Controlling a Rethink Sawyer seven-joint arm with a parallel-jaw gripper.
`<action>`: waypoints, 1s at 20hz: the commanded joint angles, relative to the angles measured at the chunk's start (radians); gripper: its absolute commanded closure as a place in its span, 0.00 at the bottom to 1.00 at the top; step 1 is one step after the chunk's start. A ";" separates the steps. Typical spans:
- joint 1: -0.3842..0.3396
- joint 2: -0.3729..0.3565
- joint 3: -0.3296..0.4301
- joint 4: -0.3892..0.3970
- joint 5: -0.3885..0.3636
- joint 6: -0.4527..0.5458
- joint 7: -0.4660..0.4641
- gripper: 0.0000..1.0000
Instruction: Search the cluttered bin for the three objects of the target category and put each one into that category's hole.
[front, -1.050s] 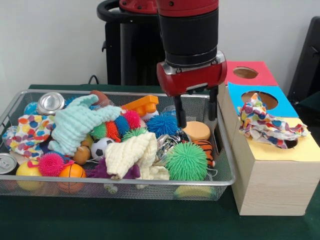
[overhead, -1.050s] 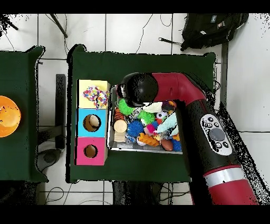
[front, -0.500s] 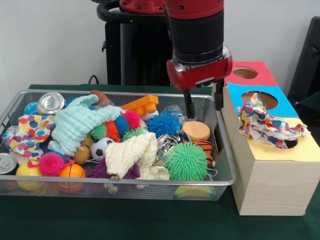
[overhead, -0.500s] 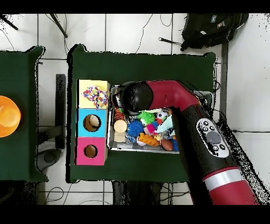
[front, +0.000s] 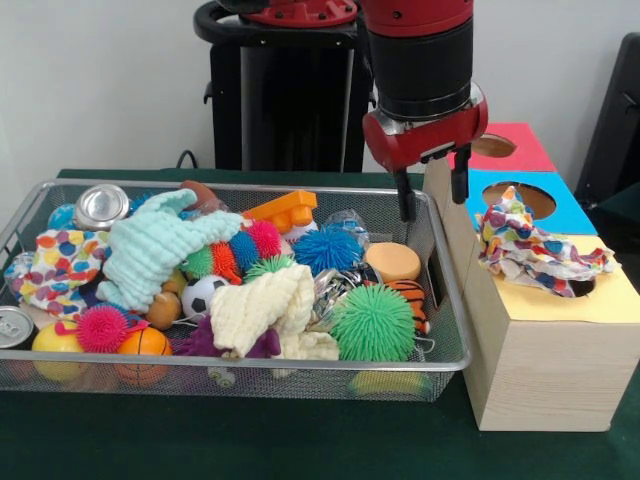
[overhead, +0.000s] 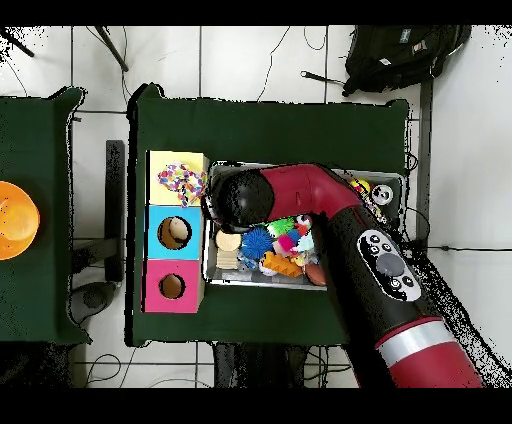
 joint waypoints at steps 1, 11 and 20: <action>0.008 -0.008 0.056 0.077 -0.032 -0.042 -0.070 0.00; 0.034 -0.058 0.065 0.081 0.010 0.012 -0.033 0.00; 0.064 -0.082 0.056 0.059 0.053 0.070 -0.010 0.00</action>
